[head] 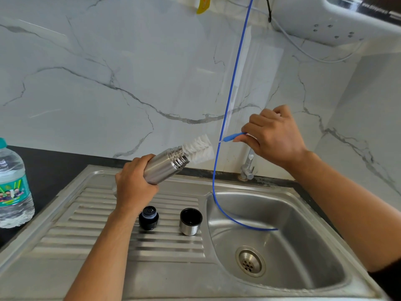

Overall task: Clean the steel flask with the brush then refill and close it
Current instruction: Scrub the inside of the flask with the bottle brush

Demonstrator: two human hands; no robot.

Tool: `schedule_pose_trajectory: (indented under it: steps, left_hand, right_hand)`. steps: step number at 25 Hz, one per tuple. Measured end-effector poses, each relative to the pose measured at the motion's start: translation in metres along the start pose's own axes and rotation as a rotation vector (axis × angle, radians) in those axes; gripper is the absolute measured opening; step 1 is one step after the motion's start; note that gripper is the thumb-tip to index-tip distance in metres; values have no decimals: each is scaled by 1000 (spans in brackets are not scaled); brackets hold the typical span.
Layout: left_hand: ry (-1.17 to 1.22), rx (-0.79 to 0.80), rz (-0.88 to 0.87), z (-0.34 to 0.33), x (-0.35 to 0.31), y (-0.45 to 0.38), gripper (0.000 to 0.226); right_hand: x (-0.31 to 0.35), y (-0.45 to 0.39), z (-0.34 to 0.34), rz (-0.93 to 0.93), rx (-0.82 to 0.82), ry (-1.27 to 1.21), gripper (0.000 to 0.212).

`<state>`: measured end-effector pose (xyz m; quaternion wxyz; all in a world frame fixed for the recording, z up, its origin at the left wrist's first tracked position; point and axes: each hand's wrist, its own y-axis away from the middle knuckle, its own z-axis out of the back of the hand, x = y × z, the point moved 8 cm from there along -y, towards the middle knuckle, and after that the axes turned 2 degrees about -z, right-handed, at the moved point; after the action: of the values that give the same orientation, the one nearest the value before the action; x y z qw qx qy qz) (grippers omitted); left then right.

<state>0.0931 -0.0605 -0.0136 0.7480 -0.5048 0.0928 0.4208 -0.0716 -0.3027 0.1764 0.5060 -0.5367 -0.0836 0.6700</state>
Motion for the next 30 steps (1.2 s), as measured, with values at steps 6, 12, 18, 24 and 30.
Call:
schedule_pose_trajectory:
  steps: [6,12,18,24,30]
  left_hand:
    - [-72,19,-104,-6,-11,3,80]
    - [-52,30,-79,-5,-9,2,80]
    - [-63,40,-101,-10,-14,4,80]
    - [-64,38,-143,-12,-19,5,82]
    - [-1,-3,-117,-7,-17,4,79]
  right_hand:
    - [-2,-1,-44,-195,677,-374,77]
    - [11,3,-24,-1,323,-24,56]
    - [20,3,-35,-46,464,-156,66]
    - [21,3,-40,-190,660,-237,63]
    - [28,6,-4,58,71,-29,51]
